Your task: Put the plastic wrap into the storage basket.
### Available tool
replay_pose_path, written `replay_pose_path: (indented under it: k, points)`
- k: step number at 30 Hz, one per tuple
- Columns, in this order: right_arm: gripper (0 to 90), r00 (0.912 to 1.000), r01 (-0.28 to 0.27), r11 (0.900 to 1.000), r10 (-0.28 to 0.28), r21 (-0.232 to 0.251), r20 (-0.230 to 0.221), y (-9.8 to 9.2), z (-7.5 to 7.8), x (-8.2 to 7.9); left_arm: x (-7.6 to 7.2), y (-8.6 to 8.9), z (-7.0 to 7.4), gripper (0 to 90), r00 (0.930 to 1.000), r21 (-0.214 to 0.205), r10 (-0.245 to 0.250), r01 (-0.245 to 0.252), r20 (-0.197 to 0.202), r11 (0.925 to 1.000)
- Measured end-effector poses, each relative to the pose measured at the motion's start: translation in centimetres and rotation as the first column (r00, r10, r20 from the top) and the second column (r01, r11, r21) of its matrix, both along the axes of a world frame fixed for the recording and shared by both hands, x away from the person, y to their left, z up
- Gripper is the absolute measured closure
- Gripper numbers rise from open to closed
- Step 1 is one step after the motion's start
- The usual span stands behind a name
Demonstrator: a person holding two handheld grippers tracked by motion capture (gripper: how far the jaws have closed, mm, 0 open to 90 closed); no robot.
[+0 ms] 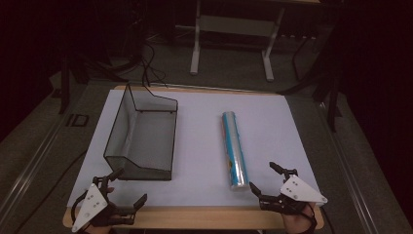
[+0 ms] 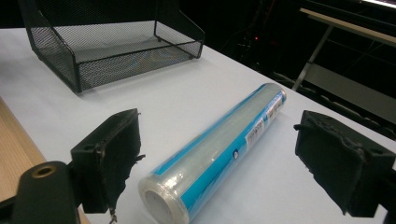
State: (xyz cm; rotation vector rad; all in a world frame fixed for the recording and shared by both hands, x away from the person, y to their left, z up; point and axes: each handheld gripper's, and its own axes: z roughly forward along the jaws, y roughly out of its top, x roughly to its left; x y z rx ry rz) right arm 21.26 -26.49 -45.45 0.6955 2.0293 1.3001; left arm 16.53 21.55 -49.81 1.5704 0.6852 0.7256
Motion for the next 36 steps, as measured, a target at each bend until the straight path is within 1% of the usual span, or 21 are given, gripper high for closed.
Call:
replay_pose_path:
  k: [5, 10, 11, 13, 14, 17, 18, 21, 26, 28, 31, 33, 35, 36]
  points:
    - [13.8, 1.0, -0.001, 1.0, 0.001, -0.004, -0.005, 0.0, 0.0, 0.0, -0.1, 0.0, 0.0, 0.2, 1.0, -0.002, -0.004, 0.004, 0.005, 1.0]
    - [14.7, 0.9999, -0.007, 1.0, 0.007, -0.003, -0.014, 0.1, 0.2, -0.1, -0.1, -0.1, 0.0, 0.1, 1.0, 0.005, 0.004, -0.004, 0.007, 1.0]
    - [14.7, 0.9996, -0.018, 0.9998, 0.018, 0.0, -0.023, 0.1, 0.3, -0.1, -0.1, -0.1, 0.0, 0.1, 0.9999, 0.006, 0.003, -0.003, 0.01, 1.0]
    - [14.7, 0.9994, -0.019, 0.9998, 0.019, 0.002, -0.03, 0.3, 0.5, -0.2, -0.1, -0.1, 0.0, 0.1, 0.9999, 0.003, 0.005, -0.005, 0.011, 1.0]
    - [14.7, 0.9989, -0.032, 0.9995, 0.032, 0.006, -0.036, 0.4, 0.7, -0.2, -0.1, -0.1, 0.0, 0.1, 0.9999, 0.003, 0.005, -0.005, 0.012, 1.0]
    - [14.7, 0.9989, -0.04, 0.9991, 0.04, -0.01, -0.026, 0.7, 1.0, -0.4, 0.0, -0.1, 0.0, 0.1, 0.9999, 0.002, 0.004, -0.004, 0.013, 1.0]
    - [14.7, 0.9981, -0.06, 0.9981, 0.06, -0.013, -0.017, 1.1, 1.5, -0.6, 0.0, -0.1, 0.0, 0.1, 0.9999, 0.002, 0.007, -0.007, 0.014, 1.0]
    - [14.7, 0.9975, -0.071, 0.9971, 0.071, -0.029, -0.007, 1.6, 2.1, -0.5, 0.0, -0.1, 0.0, 0.1, 0.9998, 0.002, 0.007, -0.007, 0.019, 1.0]
    - [14.7, 0.9959, -0.088, 0.9958, 0.087, -0.028, -0.022, 2.1, 3.2, 0.2, 0.0, -0.2, 0.0, 0.1, 0.9998, 0.002, 0.007, -0.007, 0.02, 1.0]
    - [14.7, 0.9962, -0.087, 0.9959, 0.086, -0.028, -0.016, 2.2, 3.5, 0.2, 0.0, -0.2, 0.0, 0.1, 0.9998, 0.002, 0.006, -0.006, 0.02, 1.0]
    - [14.7, 0.9961, -0.088, 0.9959, 0.088, -0.018, 0.003, 2.5, 4.8, 0.6, 0.0, -0.3, 0.0, 0.1, 0.9998, 0.004, 0.006, -0.006, 0.02, 1.0]
    - [14.7, 0.9965, -0.083, 0.9964, 0.083, -0.017, 0.006, 2.8, 5.4, 1.0, -0.1, -0.3, 0.0, 0.1, 0.9998, 0.002, 0.004, -0.004, 0.021, 1.0]
    - [14.8, 0.9974, -0.072, 0.9971, 0.072, -0.024, 0.007, 3.2, 6.0, 1.8, -0.1, -0.3, 0.0, 0.1, 0.9998, 0.004, 0.005, -0.005, 0.021, 1.0]
    - [14.8, 0.9974, -0.072, 0.9971, 0.072, -0.024, 0.007, 3.2, 6.0, 1.8, -0.1, -0.3, 0.0, 0.1, 0.9998, 0.004, 0.005, -0.005, 0.021, 1.0]
